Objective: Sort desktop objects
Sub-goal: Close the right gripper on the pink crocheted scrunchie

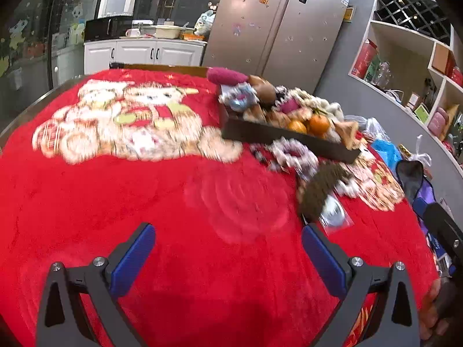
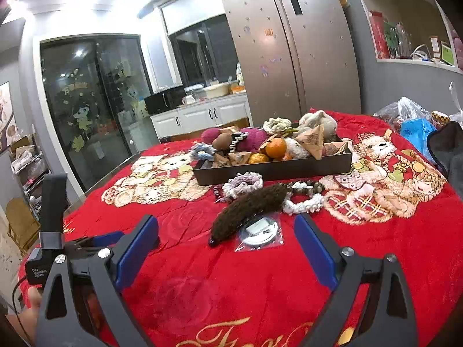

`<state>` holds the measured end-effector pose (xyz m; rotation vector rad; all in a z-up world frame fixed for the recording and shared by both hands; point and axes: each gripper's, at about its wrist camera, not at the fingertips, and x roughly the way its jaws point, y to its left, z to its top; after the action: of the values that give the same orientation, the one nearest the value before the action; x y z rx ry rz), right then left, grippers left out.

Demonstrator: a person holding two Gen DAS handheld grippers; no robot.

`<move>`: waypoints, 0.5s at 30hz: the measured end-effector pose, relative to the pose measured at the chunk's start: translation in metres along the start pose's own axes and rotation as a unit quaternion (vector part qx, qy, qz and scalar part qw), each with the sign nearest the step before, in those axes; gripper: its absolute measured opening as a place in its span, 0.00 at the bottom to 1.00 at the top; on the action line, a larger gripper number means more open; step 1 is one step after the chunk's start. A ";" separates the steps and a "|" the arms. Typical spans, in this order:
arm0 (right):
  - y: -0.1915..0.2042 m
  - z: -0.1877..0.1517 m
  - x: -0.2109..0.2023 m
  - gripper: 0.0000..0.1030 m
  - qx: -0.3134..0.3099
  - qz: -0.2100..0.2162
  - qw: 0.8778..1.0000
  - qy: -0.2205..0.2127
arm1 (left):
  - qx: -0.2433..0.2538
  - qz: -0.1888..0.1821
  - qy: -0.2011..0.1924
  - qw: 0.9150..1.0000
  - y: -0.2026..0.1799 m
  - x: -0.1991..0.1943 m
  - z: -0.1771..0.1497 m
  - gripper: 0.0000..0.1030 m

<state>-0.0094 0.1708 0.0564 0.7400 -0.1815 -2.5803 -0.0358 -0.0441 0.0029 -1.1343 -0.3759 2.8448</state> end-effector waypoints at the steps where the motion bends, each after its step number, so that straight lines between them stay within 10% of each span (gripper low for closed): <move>1: -0.004 0.007 0.006 0.93 0.006 0.003 1.000 0.008 | 0.010 0.005 0.000 1.000 -0.001 0.004 0.006 1.00; 15: -0.028 0.066 0.117 0.83 0.011 0.019 0.990 0.142 | 0.096 0.044 0.024 0.994 -0.023 0.091 0.079 1.00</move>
<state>-0.1437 0.1432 0.0506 1.0900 -0.1318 -2.4060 -0.1567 -0.0248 0.0027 -1.2062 -0.0492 2.8448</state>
